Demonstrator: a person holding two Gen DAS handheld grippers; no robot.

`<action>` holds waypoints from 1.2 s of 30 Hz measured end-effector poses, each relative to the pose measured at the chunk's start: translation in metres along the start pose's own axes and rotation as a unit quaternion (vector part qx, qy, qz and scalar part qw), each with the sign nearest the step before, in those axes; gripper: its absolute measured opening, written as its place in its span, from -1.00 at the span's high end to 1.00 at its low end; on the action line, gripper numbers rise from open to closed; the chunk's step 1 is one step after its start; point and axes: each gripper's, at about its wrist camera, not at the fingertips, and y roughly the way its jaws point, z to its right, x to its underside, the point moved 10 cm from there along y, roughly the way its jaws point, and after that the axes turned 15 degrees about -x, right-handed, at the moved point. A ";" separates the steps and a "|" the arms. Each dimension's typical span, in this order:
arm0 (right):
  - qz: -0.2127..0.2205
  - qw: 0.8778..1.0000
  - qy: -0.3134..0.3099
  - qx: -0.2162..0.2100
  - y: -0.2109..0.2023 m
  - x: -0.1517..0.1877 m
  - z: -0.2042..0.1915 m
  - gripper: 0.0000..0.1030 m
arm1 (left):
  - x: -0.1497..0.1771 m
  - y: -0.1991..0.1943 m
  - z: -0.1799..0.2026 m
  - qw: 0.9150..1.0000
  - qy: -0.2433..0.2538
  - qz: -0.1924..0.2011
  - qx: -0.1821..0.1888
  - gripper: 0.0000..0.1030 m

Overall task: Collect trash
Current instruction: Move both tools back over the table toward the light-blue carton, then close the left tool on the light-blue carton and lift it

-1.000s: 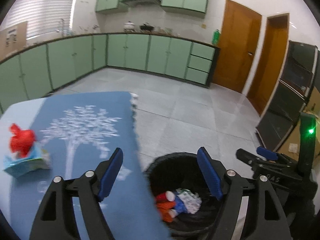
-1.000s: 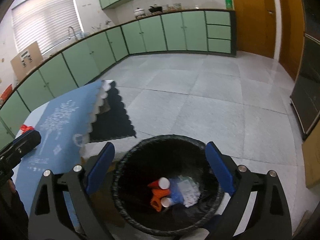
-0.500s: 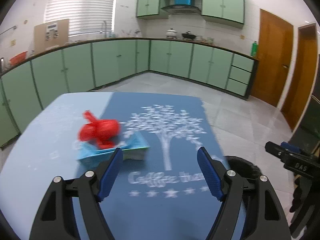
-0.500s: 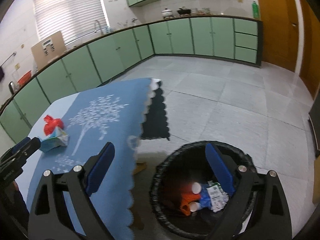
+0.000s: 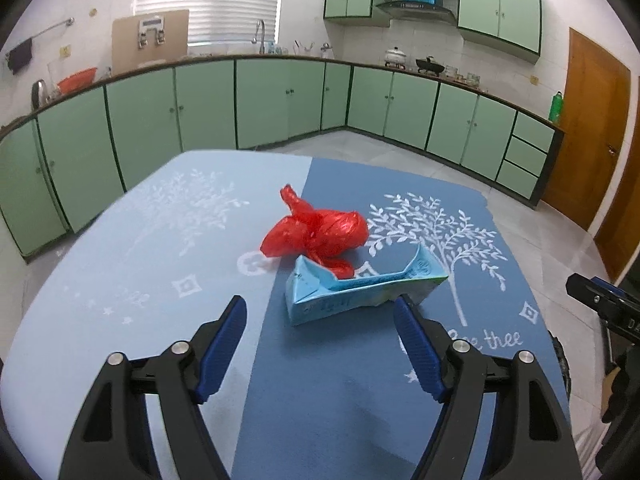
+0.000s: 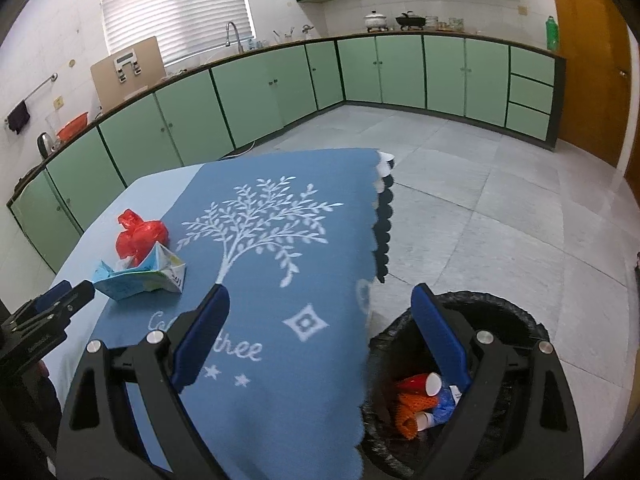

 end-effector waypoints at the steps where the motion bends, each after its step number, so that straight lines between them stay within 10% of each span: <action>1: -0.001 1.000 0.000 0.000 0.002 0.000 -0.001 -0.74 | 0.001 0.003 0.000 1.000 0.001 -0.004 0.004 -0.41; 28: -0.006 1.000 0.018 0.005 0.010 0.002 0.011 -0.74 | 0.017 0.002 0.054 0.989 0.009 -0.054 0.139 -0.21; 36: -0.008 1.000 0.016 0.005 0.011 0.003 0.011 -0.74 | 0.012 0.016 0.041 0.995 0.036 -0.038 0.083 -0.27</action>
